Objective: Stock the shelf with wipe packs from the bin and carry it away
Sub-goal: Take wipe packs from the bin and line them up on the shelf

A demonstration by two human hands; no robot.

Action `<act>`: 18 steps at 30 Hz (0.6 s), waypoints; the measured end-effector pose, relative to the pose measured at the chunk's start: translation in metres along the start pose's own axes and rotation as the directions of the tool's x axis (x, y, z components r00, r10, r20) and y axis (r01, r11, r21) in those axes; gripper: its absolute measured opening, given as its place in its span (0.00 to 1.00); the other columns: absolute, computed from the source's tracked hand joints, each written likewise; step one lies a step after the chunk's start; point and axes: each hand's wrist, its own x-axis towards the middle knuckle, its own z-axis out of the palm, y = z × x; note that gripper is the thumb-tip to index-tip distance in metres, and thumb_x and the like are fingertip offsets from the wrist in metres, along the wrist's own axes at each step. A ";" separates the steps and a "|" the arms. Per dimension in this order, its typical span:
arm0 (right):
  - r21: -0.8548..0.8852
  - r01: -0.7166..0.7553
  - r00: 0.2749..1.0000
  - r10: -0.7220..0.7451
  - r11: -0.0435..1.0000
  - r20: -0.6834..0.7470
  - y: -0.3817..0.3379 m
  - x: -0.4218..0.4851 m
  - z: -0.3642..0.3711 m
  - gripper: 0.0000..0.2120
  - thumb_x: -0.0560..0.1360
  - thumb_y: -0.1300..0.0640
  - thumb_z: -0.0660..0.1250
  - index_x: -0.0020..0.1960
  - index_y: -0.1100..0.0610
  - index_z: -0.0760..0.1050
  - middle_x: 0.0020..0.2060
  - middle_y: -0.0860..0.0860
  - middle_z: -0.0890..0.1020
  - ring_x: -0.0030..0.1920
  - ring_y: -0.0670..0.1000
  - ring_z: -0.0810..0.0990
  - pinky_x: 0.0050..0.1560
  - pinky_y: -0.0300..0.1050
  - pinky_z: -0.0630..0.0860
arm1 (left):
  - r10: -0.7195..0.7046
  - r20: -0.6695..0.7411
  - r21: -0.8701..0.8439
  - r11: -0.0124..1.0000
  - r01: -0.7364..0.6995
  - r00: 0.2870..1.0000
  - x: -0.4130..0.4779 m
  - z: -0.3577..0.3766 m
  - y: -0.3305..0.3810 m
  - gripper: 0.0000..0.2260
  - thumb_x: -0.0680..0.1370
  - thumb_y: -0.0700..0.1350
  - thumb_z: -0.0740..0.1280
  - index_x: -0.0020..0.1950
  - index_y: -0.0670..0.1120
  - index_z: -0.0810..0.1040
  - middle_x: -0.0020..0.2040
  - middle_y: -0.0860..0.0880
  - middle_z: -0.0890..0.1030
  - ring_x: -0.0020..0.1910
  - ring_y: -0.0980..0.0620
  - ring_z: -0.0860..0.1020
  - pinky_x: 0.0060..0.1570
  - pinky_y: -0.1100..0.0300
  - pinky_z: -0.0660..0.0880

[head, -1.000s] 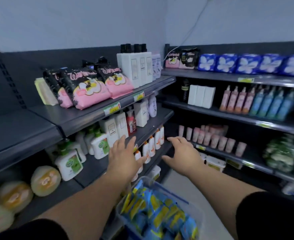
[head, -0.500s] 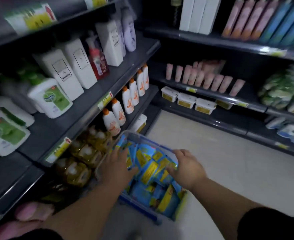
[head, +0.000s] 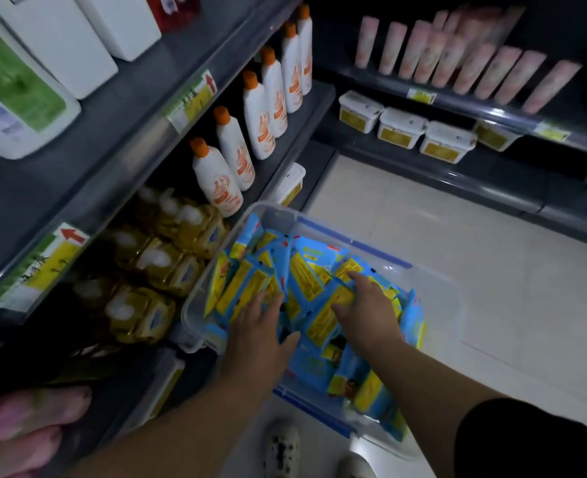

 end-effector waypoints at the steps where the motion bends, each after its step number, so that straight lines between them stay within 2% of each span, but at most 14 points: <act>1: 0.045 -0.046 0.999 0.046 0.998 -0.007 -0.001 0.003 0.003 0.31 0.75 0.55 0.69 0.74 0.53 0.62 0.68 0.57 0.70 0.67 0.56 0.71 0.63 0.45 0.67 | 0.005 0.003 -0.032 0.999 -0.005 1.000 -0.001 0.001 0.001 0.30 0.79 0.59 0.61 0.77 0.56 0.52 0.78 0.53 0.47 0.77 0.50 0.49 0.74 0.52 0.56; 5: 0.180 -0.203 0.978 0.208 0.962 -0.005 0.002 0.002 0.001 0.19 0.75 0.57 0.68 0.66 0.55 0.74 0.58 0.54 0.80 0.57 0.56 0.79 0.55 0.45 0.73 | 0.036 -0.026 -0.172 0.984 -0.040 0.999 0.000 -0.002 0.010 0.26 0.80 0.54 0.60 0.76 0.54 0.57 0.78 0.53 0.52 0.76 0.53 0.52 0.72 0.57 0.58; 6: 0.190 -0.201 0.978 0.209 0.961 -0.027 0.002 -0.001 -0.004 0.16 0.75 0.57 0.68 0.62 0.55 0.77 0.55 0.52 0.82 0.55 0.55 0.80 0.52 0.42 0.74 | 0.040 -0.037 -0.210 0.976 -0.047 0.999 0.001 -0.005 0.015 0.25 0.81 0.53 0.60 0.76 0.54 0.58 0.77 0.53 0.53 0.76 0.53 0.53 0.71 0.59 0.58; 8: 0.241 -0.146 0.976 0.180 0.960 -0.125 0.000 -0.011 -0.019 0.11 0.74 0.58 0.69 0.56 0.56 0.81 0.50 0.50 0.83 0.52 0.52 0.80 0.46 0.35 0.68 | 0.031 -0.053 -0.286 0.957 -0.045 0.998 0.002 -0.013 0.028 0.24 0.81 0.52 0.60 0.76 0.52 0.60 0.77 0.52 0.56 0.75 0.53 0.56 0.70 0.59 0.60; 10: 0.309 -0.020 0.957 0.108 0.951 -0.270 -0.006 -0.022 -0.036 0.08 0.73 0.60 0.70 0.52 0.56 0.83 0.46 0.51 0.81 0.49 0.51 0.80 0.43 0.30 0.64 | -0.024 -0.060 -0.406 0.914 -0.003 0.998 0.006 -0.027 0.048 0.24 0.80 0.55 0.60 0.75 0.52 0.61 0.76 0.51 0.60 0.74 0.51 0.60 0.69 0.56 0.63; 12: 0.323 0.190 0.916 -0.049 0.927 -0.398 -0.015 -0.032 -0.048 0.07 0.70 0.64 0.72 0.47 0.57 0.84 0.44 0.50 0.78 0.44 0.47 0.78 0.44 0.26 0.67 | -0.120 0.023 -0.583 0.805 0.110 0.993 0.012 -0.041 0.069 0.27 0.78 0.60 0.59 0.76 0.52 0.61 0.75 0.50 0.63 0.72 0.48 0.65 0.68 0.52 0.66; 13: 0.301 0.301 0.884 -0.147 0.905 -0.444 -0.019 -0.036 -0.050 0.08 0.69 0.67 0.73 0.45 0.57 0.84 0.42 0.49 0.77 0.42 0.42 0.76 0.46 0.25 0.69 | -0.164 0.099 -0.689 0.700 0.187 0.981 0.017 -0.048 0.077 0.30 0.77 0.63 0.59 0.75 0.52 0.62 0.74 0.49 0.65 0.69 0.47 0.68 0.66 0.50 0.69; 15: 0.238 0.463 0.820 -0.311 0.854 -0.482 -0.024 -0.037 -0.049 0.10 0.65 0.69 0.72 0.43 0.58 0.84 0.42 0.46 0.75 0.43 0.39 0.75 0.49 0.22 0.68 | -0.191 0.278 -0.848 0.412 0.333 0.942 0.026 -0.056 0.087 0.31 0.74 0.65 0.63 0.72 0.49 0.67 0.67 0.45 0.73 0.59 0.46 0.77 0.52 0.51 0.79; 16: 0.221 0.512 0.800 -0.368 0.830 -0.474 -0.024 -0.036 -0.048 0.11 0.64 0.69 0.71 0.42 0.58 0.84 0.42 0.46 0.76 0.44 0.39 0.75 0.50 0.21 0.67 | -0.188 0.318 -0.879 0.308 0.363 0.929 0.028 -0.059 0.090 0.29 0.75 0.61 0.65 0.71 0.47 0.67 0.64 0.44 0.74 0.55 0.46 0.79 0.46 0.54 0.80; 17: 0.213 0.542 0.794 -0.412 0.813 -0.447 -0.024 -0.036 -0.047 0.12 0.63 0.70 0.71 0.43 0.57 0.83 0.43 0.47 0.76 0.45 0.40 0.75 0.51 0.21 0.67 | -0.199 0.320 -0.893 0.263 0.365 0.926 0.029 -0.061 0.089 0.27 0.76 0.55 0.67 0.71 0.46 0.66 0.64 0.44 0.74 0.53 0.46 0.80 0.43 0.55 0.80; 18: 0.215 0.556 0.801 -0.448 0.803 -0.397 -0.024 -0.035 -0.046 0.15 0.63 0.72 0.71 0.45 0.57 0.83 0.45 0.47 0.76 0.46 0.41 0.76 0.52 0.23 0.68 | -0.227 0.305 -0.895 0.264 0.360 0.925 0.029 -0.061 0.086 0.27 0.77 0.48 0.68 0.73 0.45 0.63 0.66 0.44 0.73 0.52 0.46 0.79 0.44 0.54 0.79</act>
